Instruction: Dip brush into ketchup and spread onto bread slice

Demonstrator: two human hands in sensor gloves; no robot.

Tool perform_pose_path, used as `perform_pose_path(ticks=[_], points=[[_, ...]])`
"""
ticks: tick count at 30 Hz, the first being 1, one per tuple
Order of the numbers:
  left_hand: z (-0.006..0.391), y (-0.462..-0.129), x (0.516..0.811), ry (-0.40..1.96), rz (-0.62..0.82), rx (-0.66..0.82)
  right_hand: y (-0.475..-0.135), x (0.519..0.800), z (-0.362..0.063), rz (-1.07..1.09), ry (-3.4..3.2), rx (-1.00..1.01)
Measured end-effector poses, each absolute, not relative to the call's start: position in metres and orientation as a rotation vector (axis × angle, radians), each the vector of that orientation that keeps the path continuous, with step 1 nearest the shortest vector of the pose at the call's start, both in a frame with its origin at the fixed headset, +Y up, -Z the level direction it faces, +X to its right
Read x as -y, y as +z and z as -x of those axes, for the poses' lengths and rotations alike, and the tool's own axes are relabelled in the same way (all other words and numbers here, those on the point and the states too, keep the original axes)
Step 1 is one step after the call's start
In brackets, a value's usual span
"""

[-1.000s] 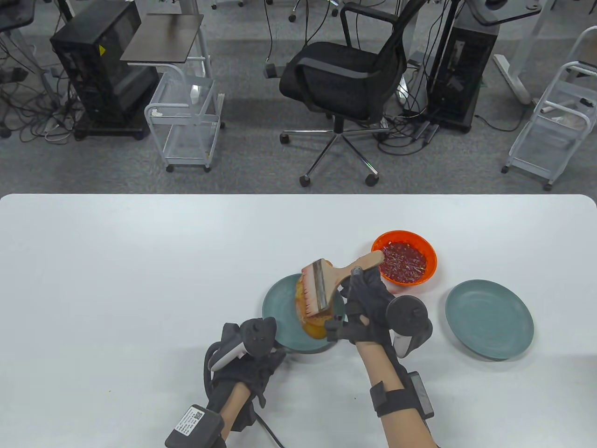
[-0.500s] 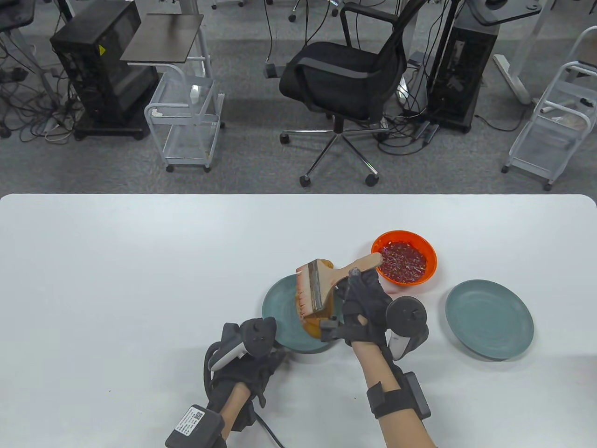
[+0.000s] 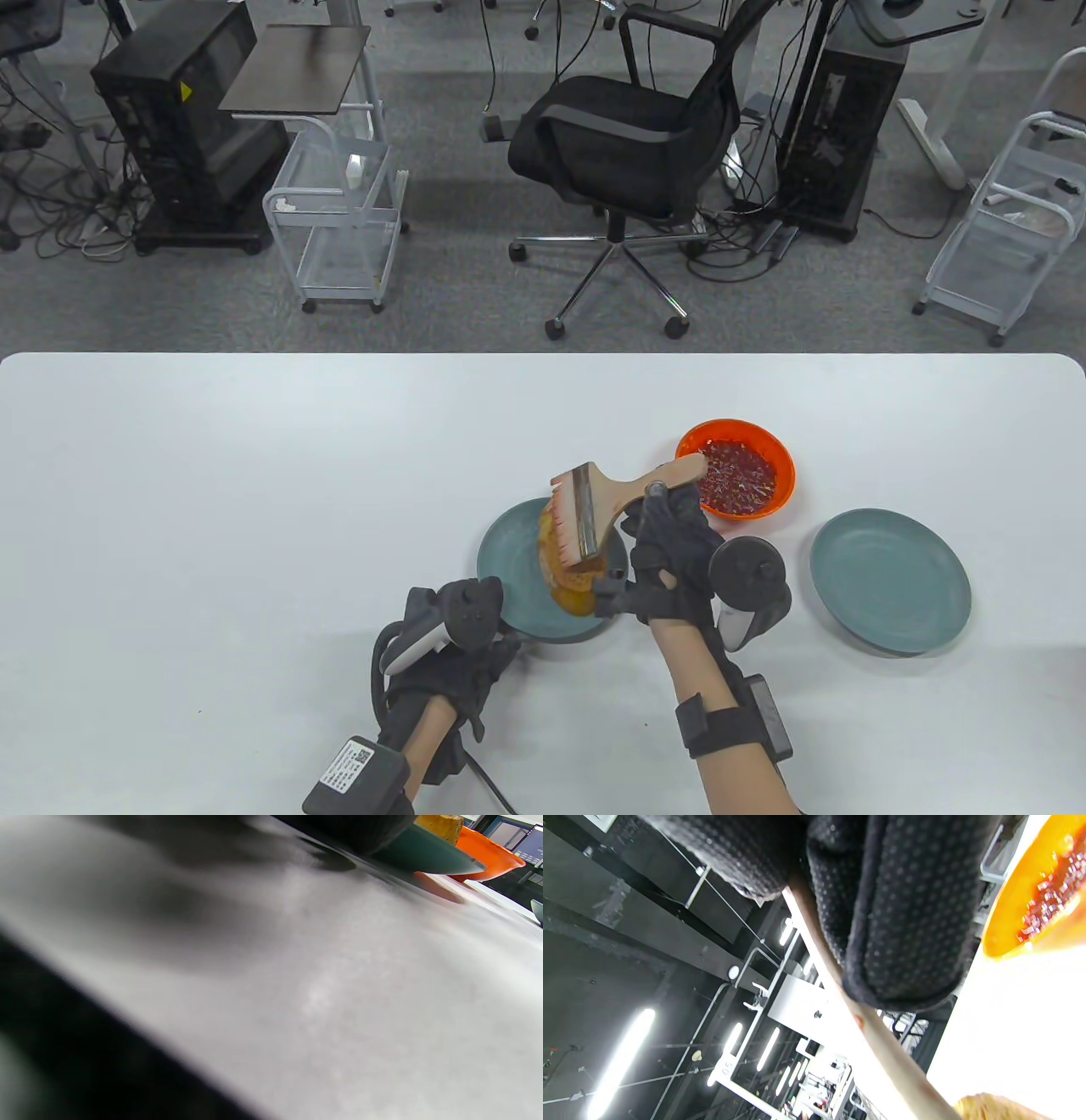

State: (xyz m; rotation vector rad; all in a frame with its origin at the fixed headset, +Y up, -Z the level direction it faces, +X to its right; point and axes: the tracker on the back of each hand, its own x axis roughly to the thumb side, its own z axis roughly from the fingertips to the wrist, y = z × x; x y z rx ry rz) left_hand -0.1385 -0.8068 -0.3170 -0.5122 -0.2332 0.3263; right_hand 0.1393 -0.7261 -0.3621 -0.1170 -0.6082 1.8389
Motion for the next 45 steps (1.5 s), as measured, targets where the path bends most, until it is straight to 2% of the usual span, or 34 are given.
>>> perform_pose_path(ticks=[3, 10, 18, 21, 26, 28, 31, 34, 36, 42, 45], points=[[0.139, -0.317, 0.807, 0.330, 0.513, 0.234, -0.362, 0.726, -0.141, 0.124, 1.876, 0.613], [0.139, -0.317, 0.807, 0.328, 0.516, 0.232, -0.356, 0.704, -0.163, 0.029, 2.043, 0.865], [0.138, -0.317, 0.807, 0.330, 0.516, 0.231, -0.363, 0.720, -0.146, 0.061, 1.854, 0.592], [0.138, -0.317, 0.807, 0.335, 0.518, 0.232, -0.364, 0.719, -0.147, 0.040, 1.945, 0.616], [0.138, -0.317, 0.807, 0.327, 0.517, 0.231, -0.354, 0.690, -0.156, -0.027, 2.137, 0.891], [0.138, -0.317, 0.807, 0.323, 0.516, 0.231, -0.355, 0.692, -0.156, -0.010, 2.074, 0.843], [0.137, -0.317, 0.807, 0.315, 0.515, 0.231, -0.361, 0.709, -0.145, 0.027, 1.885, 0.644], [0.138, -0.317, 0.807, 0.323, 0.516, 0.232, -0.363, 0.715, -0.135, 0.046, 1.908, 0.572], [0.138, -0.317, 0.807, 0.328, 0.517, 0.233, -0.363, 0.716, -0.135, 0.038, 1.944, 0.588], [0.137, -0.317, 0.807, 0.324, 0.517, 0.232, -0.358, 0.699, -0.158, 0.038, 2.103, 0.826], [0.137, -0.317, 0.807, 0.322, 0.518, 0.232, -0.358, 0.699, -0.158, 0.055, 2.029, 0.791]])
